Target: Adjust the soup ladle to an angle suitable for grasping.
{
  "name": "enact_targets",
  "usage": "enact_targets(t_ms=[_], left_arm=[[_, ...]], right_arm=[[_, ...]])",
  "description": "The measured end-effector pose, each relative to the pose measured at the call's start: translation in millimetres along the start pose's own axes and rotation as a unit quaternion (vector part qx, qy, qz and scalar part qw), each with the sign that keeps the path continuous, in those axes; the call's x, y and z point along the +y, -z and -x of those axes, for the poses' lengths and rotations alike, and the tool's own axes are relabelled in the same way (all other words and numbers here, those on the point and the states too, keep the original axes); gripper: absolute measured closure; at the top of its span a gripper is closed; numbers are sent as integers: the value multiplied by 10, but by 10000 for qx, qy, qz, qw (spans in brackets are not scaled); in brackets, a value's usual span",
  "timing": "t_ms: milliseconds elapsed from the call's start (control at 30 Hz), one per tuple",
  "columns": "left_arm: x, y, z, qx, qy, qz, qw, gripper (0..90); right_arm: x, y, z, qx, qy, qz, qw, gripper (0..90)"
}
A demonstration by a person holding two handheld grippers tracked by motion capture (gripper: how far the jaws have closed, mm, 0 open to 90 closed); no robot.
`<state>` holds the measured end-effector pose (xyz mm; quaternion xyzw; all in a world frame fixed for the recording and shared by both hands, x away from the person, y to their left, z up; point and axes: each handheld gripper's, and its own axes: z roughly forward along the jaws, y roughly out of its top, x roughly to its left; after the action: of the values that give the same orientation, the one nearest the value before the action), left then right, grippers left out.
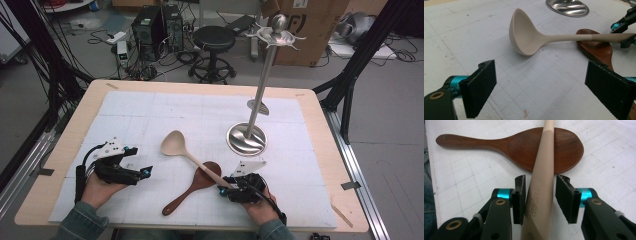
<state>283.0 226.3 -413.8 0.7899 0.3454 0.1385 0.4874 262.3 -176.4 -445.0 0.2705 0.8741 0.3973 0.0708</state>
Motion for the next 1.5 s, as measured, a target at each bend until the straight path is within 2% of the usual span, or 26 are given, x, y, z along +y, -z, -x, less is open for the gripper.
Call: enact_targets(t_ms=[433,633,933,1233,1500], left_arm=[[0,1,-2,4,-6,-12,10000,110],[0,2,0,-4,-6,-1,10000,110],[1,-1,3,-8,-10,-1,10000,110],[0,-1,5,-18,4,-1,10000,110],[0,-6,6,-36,-9,-5,10000,110]], right_arm=[[7,15,25,-88,23,-4,10000,650],[10,26,30,-92,-39,27,9999,657],[19,49,41,-35,-112,110,9999,664],[18,53,46,126,-223,169,9995,665],[36,34,27,247,-173,202,9993,667]])
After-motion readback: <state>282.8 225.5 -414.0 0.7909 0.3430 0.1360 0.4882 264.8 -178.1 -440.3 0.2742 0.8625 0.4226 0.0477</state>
